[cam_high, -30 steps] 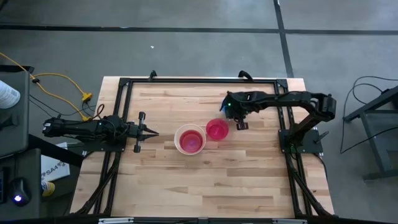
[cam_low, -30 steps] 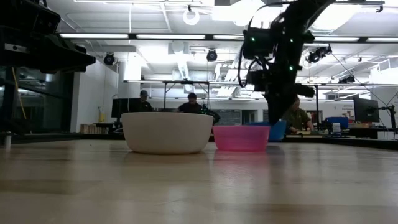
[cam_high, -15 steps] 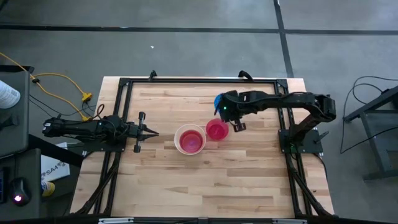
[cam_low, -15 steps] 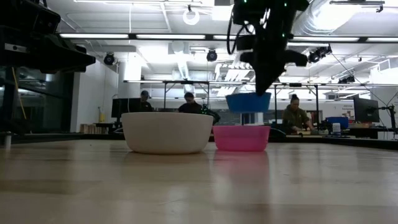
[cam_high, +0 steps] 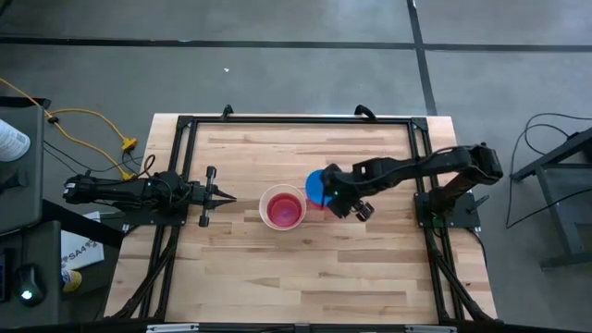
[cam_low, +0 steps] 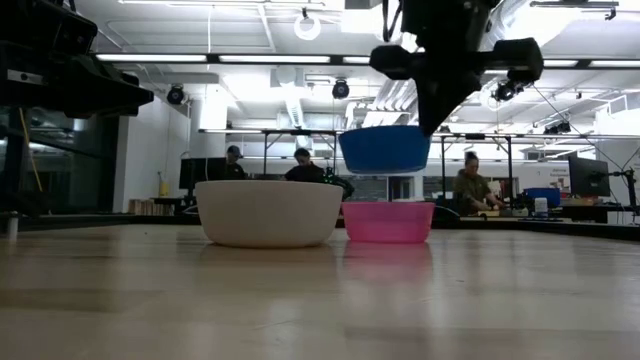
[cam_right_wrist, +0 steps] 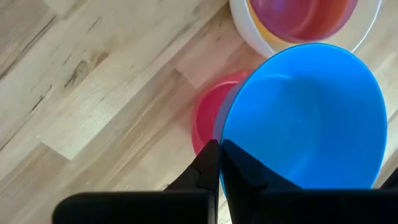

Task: Nest bowls inside each other
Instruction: Stack the blue bowl on top of the purple bowl

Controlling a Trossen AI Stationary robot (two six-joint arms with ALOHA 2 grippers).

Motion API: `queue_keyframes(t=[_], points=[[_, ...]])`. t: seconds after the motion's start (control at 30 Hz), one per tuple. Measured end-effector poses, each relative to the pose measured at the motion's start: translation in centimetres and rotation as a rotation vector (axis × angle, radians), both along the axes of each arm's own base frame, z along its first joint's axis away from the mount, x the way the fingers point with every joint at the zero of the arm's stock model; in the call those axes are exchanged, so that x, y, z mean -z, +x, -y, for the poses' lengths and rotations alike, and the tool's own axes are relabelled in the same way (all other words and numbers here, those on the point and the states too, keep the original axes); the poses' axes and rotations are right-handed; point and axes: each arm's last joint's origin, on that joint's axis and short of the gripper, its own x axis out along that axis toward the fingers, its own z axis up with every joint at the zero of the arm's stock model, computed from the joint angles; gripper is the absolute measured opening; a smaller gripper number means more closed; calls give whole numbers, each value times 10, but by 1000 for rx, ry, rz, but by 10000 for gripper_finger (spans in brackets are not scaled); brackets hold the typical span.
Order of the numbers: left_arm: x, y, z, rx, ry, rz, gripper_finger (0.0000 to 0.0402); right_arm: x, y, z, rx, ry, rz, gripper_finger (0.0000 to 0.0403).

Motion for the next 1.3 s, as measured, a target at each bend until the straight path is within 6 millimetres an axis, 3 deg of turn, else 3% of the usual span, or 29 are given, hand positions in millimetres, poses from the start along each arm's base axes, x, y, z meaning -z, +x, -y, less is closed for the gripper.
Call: queue_keyframes(t=[0.17,0.5,1.07,1.3], points=[[0,0,0,0,0,-1,19,-1,3,-12,-31,-6,24,4],[0,0,0,0,0,0,19,-17,49,-31,-141,-34,-28,4],[0,0,0,0,0,-1,19,-4,104,-47,-224,-56,12,4],[0,0,0,0,0,-1,19,2,111,-49,-235,-26,4,4]])
